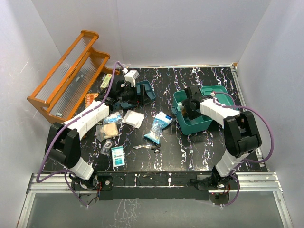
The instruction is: Organize the medicine kit
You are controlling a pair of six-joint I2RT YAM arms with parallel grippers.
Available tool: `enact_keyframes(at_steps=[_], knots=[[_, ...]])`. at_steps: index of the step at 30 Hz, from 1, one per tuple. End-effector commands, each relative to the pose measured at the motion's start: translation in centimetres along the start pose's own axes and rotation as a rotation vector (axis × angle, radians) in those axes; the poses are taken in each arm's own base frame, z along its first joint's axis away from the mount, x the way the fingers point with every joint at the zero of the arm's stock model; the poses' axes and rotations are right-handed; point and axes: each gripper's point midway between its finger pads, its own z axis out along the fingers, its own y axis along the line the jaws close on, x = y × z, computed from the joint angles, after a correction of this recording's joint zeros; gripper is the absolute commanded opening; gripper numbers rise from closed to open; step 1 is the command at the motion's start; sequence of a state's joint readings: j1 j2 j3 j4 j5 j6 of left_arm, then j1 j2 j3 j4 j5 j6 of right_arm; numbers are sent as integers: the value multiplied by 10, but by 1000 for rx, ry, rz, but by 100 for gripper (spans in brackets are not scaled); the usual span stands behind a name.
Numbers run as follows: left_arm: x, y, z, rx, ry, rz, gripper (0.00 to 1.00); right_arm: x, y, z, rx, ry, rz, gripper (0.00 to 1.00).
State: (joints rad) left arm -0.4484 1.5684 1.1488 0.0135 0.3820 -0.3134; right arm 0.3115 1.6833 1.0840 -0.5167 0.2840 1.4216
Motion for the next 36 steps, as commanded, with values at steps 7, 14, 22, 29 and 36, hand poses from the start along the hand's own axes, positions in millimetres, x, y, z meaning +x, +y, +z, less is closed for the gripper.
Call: enact_keyframes(at_steps=[7, 14, 22, 29, 36], knots=[[-13, -12, -3, 43, -28, 41, 79, -13, 37, -20, -143, 53, 112, 54], [-12, -13, -5, 45, -34, 37, 79, -18, 45, -32, -209, 74, 157, 56], [-13, -9, -8, 10, -45, 3, 80, -33, 45, -49, -218, 16, 82, 53], [-8, -9, -10, 16, -53, 2, 80, -40, -2, -41, -56, -78, -64, 27], [-3, -8, -11, 19, -51, -4, 80, -24, -23, -27, 37, -33, -208, 23]])
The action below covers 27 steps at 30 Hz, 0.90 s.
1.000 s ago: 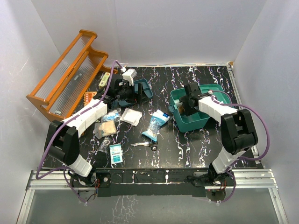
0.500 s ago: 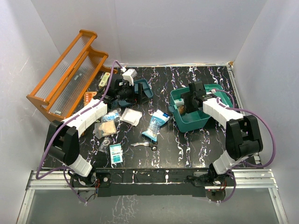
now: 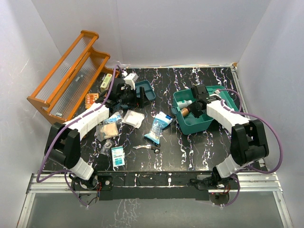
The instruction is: Organize the medicine kit
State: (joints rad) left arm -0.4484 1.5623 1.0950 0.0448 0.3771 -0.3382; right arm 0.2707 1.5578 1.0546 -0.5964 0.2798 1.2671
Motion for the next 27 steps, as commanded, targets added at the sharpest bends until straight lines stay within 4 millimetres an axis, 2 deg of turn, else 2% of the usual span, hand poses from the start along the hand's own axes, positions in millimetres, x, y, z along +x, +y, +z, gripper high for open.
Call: enact_keyframes(at_steps=[1, 7, 13, 18, 22, 27], knots=[[-16, -14, -13, 30, -64, 26, 80, 3, -5, 5, 41, 1, -106, 21], [-16, -16, -12, 46, -63, 29, 80, 24, 7, 20, 7, 93, -140, 20], [-19, -14, -10, 35, -65, 35, 81, 40, 40, 22, -127, 181, -169, 28], [-22, -15, -8, 39, -64, 34, 80, 33, 47, 22, -142, 149, -142, 34], [-24, -16, -8, 40, -67, 37, 80, 26, 54, 16, -169, 121, -138, 45], [-24, -16, -8, 40, -66, 37, 80, 13, 55, 4, -179, 69, -135, 45]])
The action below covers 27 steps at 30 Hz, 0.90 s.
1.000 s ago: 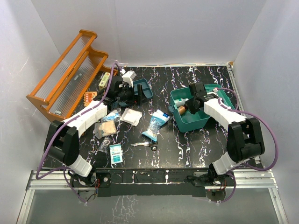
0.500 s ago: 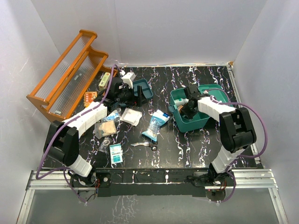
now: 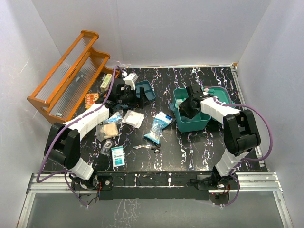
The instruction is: Organize the medicine kit
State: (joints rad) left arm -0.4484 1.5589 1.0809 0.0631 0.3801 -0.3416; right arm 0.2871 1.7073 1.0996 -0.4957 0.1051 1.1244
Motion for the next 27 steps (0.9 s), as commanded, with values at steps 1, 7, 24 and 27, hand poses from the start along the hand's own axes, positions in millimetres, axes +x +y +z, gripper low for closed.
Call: enact_keyframes(at_steps=[1, 7, 24, 27], knots=[[-26, -16, -9, 35, -61, 37, 80, -31, 33, -29, -111, -121, 5, 44], [-28, -13, -12, 9, -69, 37, 80, -47, 47, -61, -172, -180, -27, 45], [55, -9, 9, 17, 244, -158, 77, -54, 100, -164, -531, -252, -351, 52], [71, -15, 20, -5, 294, -151, 73, -51, 100, -173, -562, -256, -396, 53]])
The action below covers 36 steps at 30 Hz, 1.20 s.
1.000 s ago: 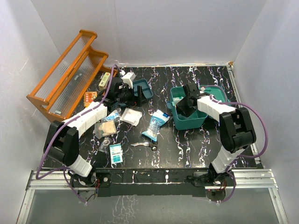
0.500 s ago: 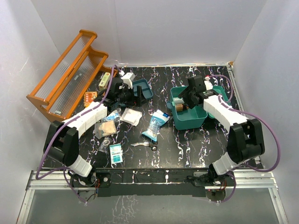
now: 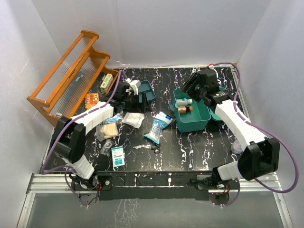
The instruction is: Organize the medicine kit
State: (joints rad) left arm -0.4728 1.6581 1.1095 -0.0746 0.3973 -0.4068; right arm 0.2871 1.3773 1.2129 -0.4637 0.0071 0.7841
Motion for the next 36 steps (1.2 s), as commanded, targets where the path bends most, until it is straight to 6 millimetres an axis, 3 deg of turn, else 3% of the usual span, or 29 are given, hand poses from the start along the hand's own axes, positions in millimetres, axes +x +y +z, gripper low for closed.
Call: enact_keyframes(at_steps=[1, 6, 11, 15, 20, 24, 27, 31, 36], knots=[[26, -20, 11, 18, 116, -19, 71, -14, 24, -20, -128, -58, -101, 53], [61, -3, 23, -103, 225, -59, 57, -12, 27, -30, -165, -60, -135, 54], [91, -12, 30, -99, 303, -67, 49, -6, 21, -35, -157, -42, -175, 54], [100, 4, 37, -207, 328, -52, 41, -3, 17, -38, -150, -43, -185, 54], [105, 28, 44, -338, 338, 14, 23, -4, 13, -36, -134, -50, -192, 54], [114, 34, 46, -370, 346, 79, 12, -9, 9, -37, -112, -73, -203, 54], [107, 35, 44, -383, 320, 103, 1, -13, 10, -39, -107, -87, -221, 56], [76, 14, 32, -319, 230, 189, 0, -17, 26, -46, -181, -87, -315, 62], [44, -16, 8, -205, 130, 331, 0, 6, 59, -56, -405, 56, -501, 73]])
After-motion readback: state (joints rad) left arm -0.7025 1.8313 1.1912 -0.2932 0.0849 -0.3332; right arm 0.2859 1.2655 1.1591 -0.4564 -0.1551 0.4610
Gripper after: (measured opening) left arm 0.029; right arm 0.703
